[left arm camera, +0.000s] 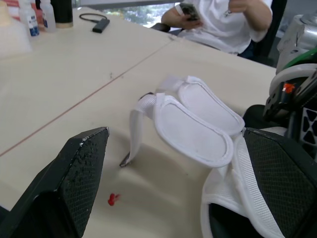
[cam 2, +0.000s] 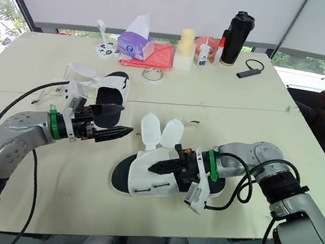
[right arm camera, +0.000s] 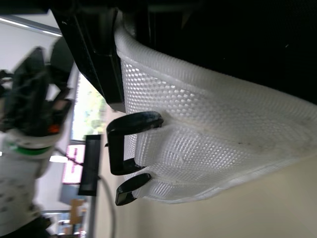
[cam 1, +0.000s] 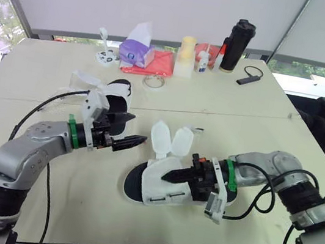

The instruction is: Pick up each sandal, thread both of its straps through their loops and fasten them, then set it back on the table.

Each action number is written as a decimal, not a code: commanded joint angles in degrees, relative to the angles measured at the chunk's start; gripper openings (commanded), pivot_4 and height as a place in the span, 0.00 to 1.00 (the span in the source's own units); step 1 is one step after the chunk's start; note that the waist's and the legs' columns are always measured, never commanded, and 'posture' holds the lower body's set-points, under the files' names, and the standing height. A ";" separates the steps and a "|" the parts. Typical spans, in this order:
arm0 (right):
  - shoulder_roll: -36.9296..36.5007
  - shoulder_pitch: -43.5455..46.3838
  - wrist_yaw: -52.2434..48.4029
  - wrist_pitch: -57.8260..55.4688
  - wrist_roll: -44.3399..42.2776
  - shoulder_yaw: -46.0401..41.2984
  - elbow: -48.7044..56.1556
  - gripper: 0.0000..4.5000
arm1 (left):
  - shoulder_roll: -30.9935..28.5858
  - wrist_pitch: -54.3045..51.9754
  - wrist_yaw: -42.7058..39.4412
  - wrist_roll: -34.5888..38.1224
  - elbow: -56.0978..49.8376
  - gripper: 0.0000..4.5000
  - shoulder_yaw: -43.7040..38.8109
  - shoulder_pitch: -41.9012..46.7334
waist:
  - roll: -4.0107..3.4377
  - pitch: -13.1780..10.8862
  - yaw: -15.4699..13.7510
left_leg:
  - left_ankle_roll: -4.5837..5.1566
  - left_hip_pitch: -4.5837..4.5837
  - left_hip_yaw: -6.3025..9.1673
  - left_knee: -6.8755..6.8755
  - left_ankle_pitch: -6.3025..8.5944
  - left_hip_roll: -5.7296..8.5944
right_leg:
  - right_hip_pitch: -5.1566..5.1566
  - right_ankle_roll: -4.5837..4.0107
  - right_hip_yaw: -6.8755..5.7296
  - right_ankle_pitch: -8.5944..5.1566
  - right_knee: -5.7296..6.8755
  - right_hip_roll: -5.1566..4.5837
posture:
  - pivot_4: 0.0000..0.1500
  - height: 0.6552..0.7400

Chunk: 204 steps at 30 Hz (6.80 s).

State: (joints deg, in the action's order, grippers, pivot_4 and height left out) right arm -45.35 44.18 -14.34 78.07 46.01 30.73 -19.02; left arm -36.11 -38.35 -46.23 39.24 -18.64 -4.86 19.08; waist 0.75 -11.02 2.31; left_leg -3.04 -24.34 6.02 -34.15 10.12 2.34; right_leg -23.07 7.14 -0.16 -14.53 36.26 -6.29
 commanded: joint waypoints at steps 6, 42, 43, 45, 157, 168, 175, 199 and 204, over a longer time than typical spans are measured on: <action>1.93 3.91 0.72 1.69 4.46 -1.29 -4.55 0.01 | 0.09 1.23 0.23 -0.31 -2.63 1.00 -0.48 -0.01 | 0.00 0.00 0.11 | -0.05 0.05 0.02 0.00 -0.03 -0.01 | 0.00 -0.01 0.01 0.00 0.07 0.03 | 1.00 1.00; 6.27 29.14 44.73 -4.97 37.90 20.93 -29.99 0.01 | 2.74 1.75 2.78 -0.89 -4.83 1.00 0.40 -1.50 | 0.00 0.00 0.08 | -0.36 0.17 0.07 0.07 -0.22 0.00 | -0.28 -0.25 0.14 -0.11 0.78 0.08 | 1.00 1.00; 6.36 29.19 45.61 -5.26 38.22 21.71 -30.27 0.01 | 2.72 1.76 2.82 -0.90 -4.90 1.00 0.41 -1.56 | 0.00 0.00 0.12 | -0.36 0.18 0.07 0.08 -0.22 0.00 | -0.28 -0.25 0.14 -0.11 0.79 0.09 | 1.00 1.00; 6.62 29.12 46.81 -5.35 38.38 23.12 -30.87 0.01 | 2.72 1.76 2.90 -0.91 -4.92 1.00 0.44 -1.57 | 0.00 0.00 0.19 | -0.37 0.19 0.07 0.08 -0.22 0.00 | -0.28 -0.26 0.14 -0.11 0.80 0.09 | 1.00 1.00; 20.51 10.66 -12.39 -160.45 -81.99 -50.98 9.52 1.00 | 16.00 23.99 -18.43 -28.56 35.85 0.01 20.92 12.59 | -0.03 0.07 -1.81 | -0.15 0.04 0.38 -0.05 -0.09 -0.05 | -0.11 -0.31 -0.06 -0.34 0.75 0.20 | 1.00 1.00; 21.25 14.01 -12.69 -163.36 -82.11 -51.08 -0.87 1.00 | 15.98 24.06 -17.83 -28.77 34.93 0.01 20.98 11.87 | -0.12 0.09 -1.52 | -0.14 0.04 0.37 -0.04 -0.10 -0.05 | -0.13 -0.28 -0.06 -0.33 0.80 0.22 | 1.00 1.00; 25.79 17.77 -12.05 -162.08 -82.23 -53.87 -9.90 1.00 | 16.10 23.87 -17.13 -28.77 34.54 0.01 20.96 11.74 | -0.13 0.10 -1.43 | -0.14 0.05 0.38 -0.04 -0.10 -0.07 | -0.14 -0.27 -0.06 -0.33 0.83 0.27 | 1.00 1.00; 23.80 30.51 -15.96 -143.85 -81.26 -55.09 -32.66 1.00 | 16.21 23.64 -16.02 -28.65 33.43 0.01 21.01 10.81 | -0.14 0.09 -1.29 | -0.14 0.04 0.38 -0.03 -0.10 -0.07 | -0.15 -0.26 -0.06 -0.33 0.82 0.31 | 1.00 1.00; 23.01 32.09 -15.74 -141.57 -81.50 -56.34 -35.42 1.00 | 16.34 23.93 -16.05 -28.82 33.75 0.01 21.15 11.03 | -0.15 0.09 -1.24 | -0.14 0.04 0.38 -0.02 -0.10 -0.07 | -0.16 -0.26 -0.06 -0.33 0.82 0.31 | 1.00 1.00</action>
State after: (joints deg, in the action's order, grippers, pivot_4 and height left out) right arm -21.63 73.41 -29.62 -64.89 -34.49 -24.21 -54.57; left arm -20.07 -14.18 -62.20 11.70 14.86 14.69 30.93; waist 0.61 -10.93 1.07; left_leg -3.18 -24.30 6.40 -34.17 10.02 2.27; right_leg -23.23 6.88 -0.21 -14.86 37.08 -5.98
